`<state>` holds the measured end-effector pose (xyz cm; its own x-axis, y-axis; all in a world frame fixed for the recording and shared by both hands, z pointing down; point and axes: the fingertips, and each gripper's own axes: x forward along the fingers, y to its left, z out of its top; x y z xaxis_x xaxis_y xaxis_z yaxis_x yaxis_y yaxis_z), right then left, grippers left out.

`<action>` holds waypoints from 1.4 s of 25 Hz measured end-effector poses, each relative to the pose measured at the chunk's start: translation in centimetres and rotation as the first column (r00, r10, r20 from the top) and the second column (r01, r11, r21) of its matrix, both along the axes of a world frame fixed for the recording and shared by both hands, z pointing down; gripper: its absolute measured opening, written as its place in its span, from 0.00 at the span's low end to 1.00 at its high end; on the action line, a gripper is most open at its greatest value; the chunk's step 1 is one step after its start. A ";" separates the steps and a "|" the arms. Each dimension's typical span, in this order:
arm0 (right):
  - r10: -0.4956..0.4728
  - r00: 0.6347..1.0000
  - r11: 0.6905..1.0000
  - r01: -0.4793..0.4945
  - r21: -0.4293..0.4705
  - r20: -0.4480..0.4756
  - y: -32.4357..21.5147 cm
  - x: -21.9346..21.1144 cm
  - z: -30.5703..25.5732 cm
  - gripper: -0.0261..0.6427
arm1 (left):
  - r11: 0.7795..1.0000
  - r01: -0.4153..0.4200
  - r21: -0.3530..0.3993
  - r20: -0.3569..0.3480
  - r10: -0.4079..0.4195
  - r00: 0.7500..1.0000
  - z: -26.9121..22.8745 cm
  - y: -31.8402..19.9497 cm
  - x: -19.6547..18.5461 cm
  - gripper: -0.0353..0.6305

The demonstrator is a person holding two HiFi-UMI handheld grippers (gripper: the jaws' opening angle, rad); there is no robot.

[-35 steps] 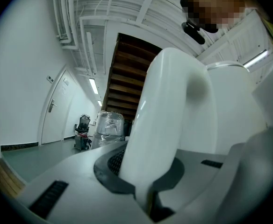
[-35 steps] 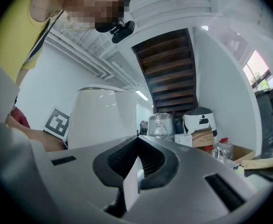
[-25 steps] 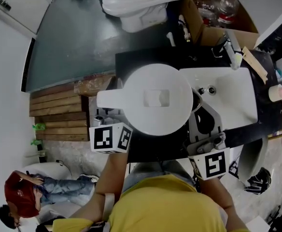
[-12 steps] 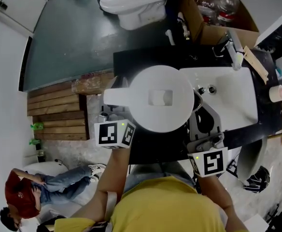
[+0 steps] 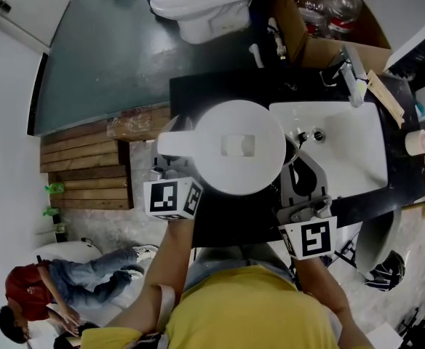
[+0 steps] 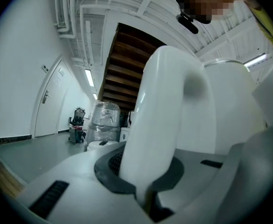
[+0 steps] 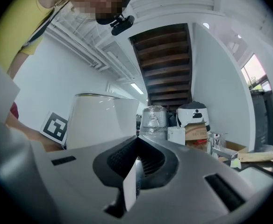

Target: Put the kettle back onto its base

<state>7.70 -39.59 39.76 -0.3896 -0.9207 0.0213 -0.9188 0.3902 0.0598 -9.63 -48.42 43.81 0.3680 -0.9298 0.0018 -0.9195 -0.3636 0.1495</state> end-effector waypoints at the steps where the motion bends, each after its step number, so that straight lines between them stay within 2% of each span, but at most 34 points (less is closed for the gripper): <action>1: 0.001 1.000 1.000 -0.001 -0.002 -0.004 -0.1 0.0 0.0 0.04 | 1.000 -0.003 -0.001 0.006 0.003 1.000 0.1 -0.1 0.0 0.10; 8: 0.022 1.000 1.000 -0.022 -0.010 -0.012 -0.4 0.1 0.1 0.04 | 0.999 -0.017 -0.041 0.070 0.019 0.997 0.6 -0.2 0.3 0.08; 12: 0.031 0.999 0.999 -0.032 -0.015 -0.033 -0.4 0.3 0.3 0.04 | 0.995 -0.054 -0.081 0.109 0.063 0.992 0.9 -0.1 0.8 0.09; 15: 0.040 0.998 0.999 -0.040 -0.018 -0.047 -0.3 0.4 0.4 0.04 | 0.995 -0.043 -0.090 0.154 0.057 0.986 0.8 0.4 0.7 0.16; 17: 0.041 0.998 0.999 -0.042 -0.020 -0.049 -0.3 0.5 0.4 0.05 | 0.994 -0.032 -0.105 0.155 0.048 0.987 0.8 0.7 0.4 0.27; 18: 0.041 0.998 0.999 -0.042 -0.021 -0.050 -0.2 0.5 0.4 0.04 | 0.993 -0.030 -0.115 0.157 0.048 0.986 0.9 0.9 0.3 0.29; 28: 0.042 0.998 0.999 -0.043 -0.028 -0.045 1.6 1.1 -0.1 0.05 | 0.980 0.027 -0.198 0.182 0.009 0.983 0.7 5.2 -1.6 0.31; 35: -0.001 0.999 1.000 0.000 -0.004 -0.033 4.9 0.6 -1.6 0.05 | 0.985 0.032 -0.169 0.154 -0.005 0.988 -1.7 9.7 -1.9 0.30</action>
<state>8.33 -34.64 38.12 -0.3891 -0.9204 0.0380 -0.9161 0.3909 0.0890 -11.57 -38.73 42.15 0.3338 -0.9175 0.2161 -0.9426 -0.3275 0.0653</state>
